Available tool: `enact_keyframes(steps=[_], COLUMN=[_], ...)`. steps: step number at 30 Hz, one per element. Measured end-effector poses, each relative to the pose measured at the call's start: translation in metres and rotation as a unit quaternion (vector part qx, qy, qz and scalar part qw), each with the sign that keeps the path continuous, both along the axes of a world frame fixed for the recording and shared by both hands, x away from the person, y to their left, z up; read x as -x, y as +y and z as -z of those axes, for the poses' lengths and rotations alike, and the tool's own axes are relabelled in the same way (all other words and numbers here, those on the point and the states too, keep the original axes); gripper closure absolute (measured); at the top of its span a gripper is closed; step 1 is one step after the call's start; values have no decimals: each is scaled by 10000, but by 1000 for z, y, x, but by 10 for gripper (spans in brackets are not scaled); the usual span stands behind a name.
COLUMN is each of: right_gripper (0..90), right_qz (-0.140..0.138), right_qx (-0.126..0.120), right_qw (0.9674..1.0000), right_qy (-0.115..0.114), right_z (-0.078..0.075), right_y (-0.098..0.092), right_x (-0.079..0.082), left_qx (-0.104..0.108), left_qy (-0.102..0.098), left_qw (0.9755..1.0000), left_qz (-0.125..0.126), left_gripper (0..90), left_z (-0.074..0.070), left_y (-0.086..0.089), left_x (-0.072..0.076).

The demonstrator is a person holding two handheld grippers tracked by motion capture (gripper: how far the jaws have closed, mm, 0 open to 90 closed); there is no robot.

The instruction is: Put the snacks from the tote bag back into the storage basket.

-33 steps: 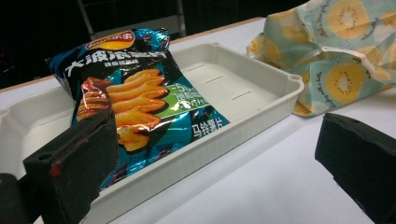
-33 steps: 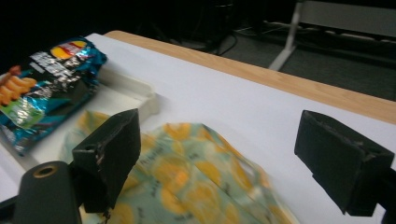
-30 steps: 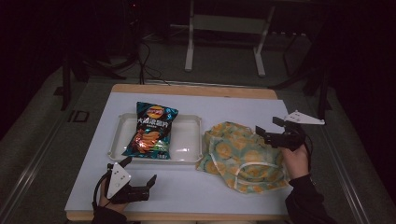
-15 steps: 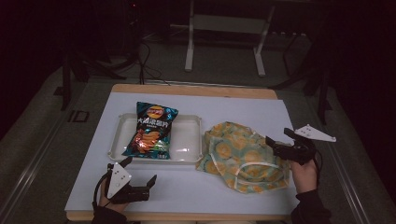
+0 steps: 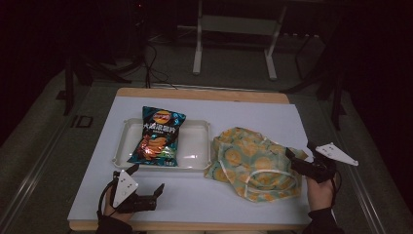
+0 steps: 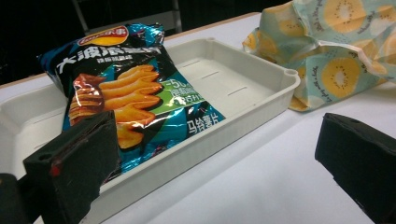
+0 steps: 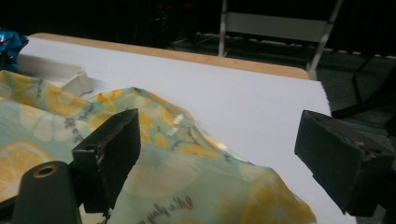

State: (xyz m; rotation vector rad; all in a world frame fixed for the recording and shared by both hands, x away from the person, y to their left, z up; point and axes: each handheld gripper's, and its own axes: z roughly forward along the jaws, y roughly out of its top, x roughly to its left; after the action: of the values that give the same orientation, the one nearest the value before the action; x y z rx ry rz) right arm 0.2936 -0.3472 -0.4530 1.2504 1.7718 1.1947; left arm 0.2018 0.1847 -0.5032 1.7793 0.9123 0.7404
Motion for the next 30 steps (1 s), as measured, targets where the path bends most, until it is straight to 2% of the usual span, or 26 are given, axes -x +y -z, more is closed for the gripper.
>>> enact_keyframes(steps=[6,11,14,19,27,30], right_gripper=[142,142,140,140,142,142], right_qz=[141,247,111,-161,-288,-287], right_qx=[19,131,35,28,-128,-117], right_qw=[9999,9995,9996,9988,9979,9979], right_qy=[-1,-153,-274,-460,-558,-576], right_z=[10,12,14,15,15,15], right_y=[-2,0,1,3,-2,-2], right_x=[6,11,12,11,10,10], left_qx=[22,-25,-10,3,25,26], left_qy=[9,13,27,23,27,29], left_qw=[10000,10000,9999,9999,9999,9999], left_qz=[27,85,100,103,111,112], left_gripper=[2,3,3,3,3,3], left_z=[-1,-1,0,-1,0,0], left_y=[-1,-2,-2,-1,-1,-1], left_x=[0,1,0,0,0,0])
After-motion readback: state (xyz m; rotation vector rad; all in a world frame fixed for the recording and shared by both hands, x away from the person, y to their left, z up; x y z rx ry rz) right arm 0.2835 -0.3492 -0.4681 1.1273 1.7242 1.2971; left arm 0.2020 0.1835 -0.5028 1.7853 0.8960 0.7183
